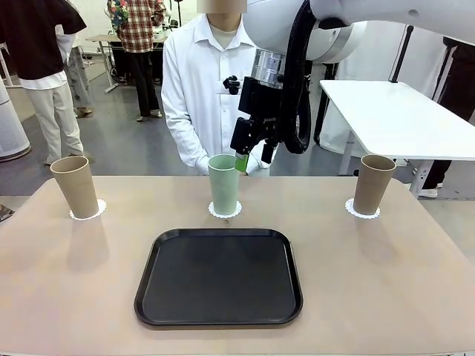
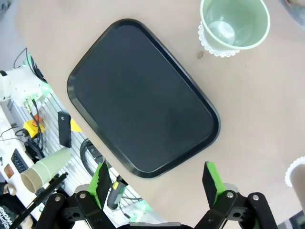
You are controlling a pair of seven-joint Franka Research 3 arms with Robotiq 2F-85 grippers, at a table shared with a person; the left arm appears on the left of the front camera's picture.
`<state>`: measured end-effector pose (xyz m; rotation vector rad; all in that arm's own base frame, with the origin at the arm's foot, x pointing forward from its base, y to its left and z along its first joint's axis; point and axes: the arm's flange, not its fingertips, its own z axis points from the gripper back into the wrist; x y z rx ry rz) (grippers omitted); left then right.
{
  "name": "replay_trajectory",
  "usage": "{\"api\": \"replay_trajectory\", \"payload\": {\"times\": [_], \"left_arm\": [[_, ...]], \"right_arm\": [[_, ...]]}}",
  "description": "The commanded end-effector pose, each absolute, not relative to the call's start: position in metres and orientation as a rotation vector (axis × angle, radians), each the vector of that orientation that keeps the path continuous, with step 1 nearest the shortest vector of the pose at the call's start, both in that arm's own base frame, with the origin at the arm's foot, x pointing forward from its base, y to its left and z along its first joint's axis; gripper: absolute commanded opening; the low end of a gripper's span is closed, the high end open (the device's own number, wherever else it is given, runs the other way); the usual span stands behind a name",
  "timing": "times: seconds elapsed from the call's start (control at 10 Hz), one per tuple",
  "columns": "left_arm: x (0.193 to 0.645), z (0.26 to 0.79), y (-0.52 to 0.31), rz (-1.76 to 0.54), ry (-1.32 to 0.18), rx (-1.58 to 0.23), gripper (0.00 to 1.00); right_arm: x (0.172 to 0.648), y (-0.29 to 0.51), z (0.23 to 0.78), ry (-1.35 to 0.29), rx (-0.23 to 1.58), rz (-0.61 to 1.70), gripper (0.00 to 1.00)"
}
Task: Place coasters on the table and set cups on them.
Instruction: Take one Reusable plastic cup from the Flat Tray and place it on a coaster set by the human.
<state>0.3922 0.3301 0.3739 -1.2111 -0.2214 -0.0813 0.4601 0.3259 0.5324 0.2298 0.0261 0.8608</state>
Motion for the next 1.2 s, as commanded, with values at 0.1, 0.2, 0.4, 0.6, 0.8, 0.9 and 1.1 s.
{"api": "replay_trajectory", "payload": {"times": [0.1,0.2,0.4,0.6,0.8,0.9,1.1], "left_arm": [[0.39,0.377,0.33,-0.086,-0.227,-1.216,1.0],[0.39,0.377,0.33,-0.086,-0.227,-1.216,1.0],[0.39,0.377,0.33,-0.086,-0.227,-1.216,1.0],[0.39,0.377,0.33,-0.086,-0.227,-1.216,1.0],[0.39,0.377,0.33,-0.086,-0.227,-1.216,1.0],[0.39,0.377,0.33,-0.086,-0.227,-1.216,1.0],[0.39,0.377,0.33,-0.086,-0.227,-1.216,1.0]], "right_arm": [[0.456,0.324,0.53,0.015,0.227,0.874,1.0],[0.456,0.324,0.53,0.015,0.227,0.874,1.0],[0.456,0.324,0.53,0.015,0.227,0.874,1.0],[0.456,0.324,0.53,0.015,0.227,0.874,1.0],[0.456,0.324,0.53,0.015,0.227,0.874,1.0],[0.46,0.326,0.533,0.026,0.23,0.862,1.0],[0.46,0.238,0.519,-0.028,0.238,0.628,1.0]]}}
